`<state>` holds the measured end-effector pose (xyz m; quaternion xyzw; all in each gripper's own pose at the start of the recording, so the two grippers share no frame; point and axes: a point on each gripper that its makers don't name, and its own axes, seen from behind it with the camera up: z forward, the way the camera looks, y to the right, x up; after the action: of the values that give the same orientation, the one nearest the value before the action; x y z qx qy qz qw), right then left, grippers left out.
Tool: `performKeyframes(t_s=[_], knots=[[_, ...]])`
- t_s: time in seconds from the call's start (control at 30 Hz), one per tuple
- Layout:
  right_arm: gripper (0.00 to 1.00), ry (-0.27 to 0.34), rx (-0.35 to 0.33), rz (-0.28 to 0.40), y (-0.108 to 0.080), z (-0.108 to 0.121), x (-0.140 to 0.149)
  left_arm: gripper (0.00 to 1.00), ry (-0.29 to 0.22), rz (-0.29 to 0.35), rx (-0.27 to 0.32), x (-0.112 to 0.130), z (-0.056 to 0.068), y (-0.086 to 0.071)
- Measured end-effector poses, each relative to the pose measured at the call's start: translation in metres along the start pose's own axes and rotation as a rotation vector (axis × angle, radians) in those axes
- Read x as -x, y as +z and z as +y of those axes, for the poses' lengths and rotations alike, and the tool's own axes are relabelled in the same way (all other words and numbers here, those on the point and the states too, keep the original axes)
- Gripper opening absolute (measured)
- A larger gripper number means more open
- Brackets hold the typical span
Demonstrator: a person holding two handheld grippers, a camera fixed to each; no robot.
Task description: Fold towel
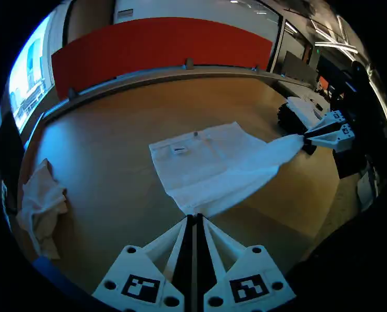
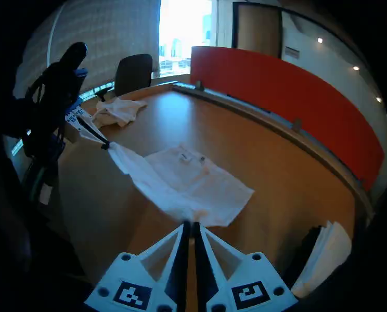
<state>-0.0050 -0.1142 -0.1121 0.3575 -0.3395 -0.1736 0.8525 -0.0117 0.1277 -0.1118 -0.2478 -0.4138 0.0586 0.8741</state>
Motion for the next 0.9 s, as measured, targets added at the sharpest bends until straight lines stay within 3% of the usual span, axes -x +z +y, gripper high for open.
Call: performKeyframes(t_s=[0.3, 0.57, 0.9], knots=[[0.06, 0.008, -0.009, -0.002, -0.015, -0.006, -0.003, 0.05, -0.007, 0.006, 0.012, -0.004, 0.011, -0.017], [0.06, 0.014, -0.016, -0.007, -0.013, -0.009, -0.001, 0.05, -0.025, 0.002, 0.011, 0.000, 0.012, -0.013], [0.06, 0.037, -0.011, -0.008, 0.000, 0.000, -0.004, 0.05, -0.033, 0.022, -0.001, -0.012, 0.002, 0.000]])
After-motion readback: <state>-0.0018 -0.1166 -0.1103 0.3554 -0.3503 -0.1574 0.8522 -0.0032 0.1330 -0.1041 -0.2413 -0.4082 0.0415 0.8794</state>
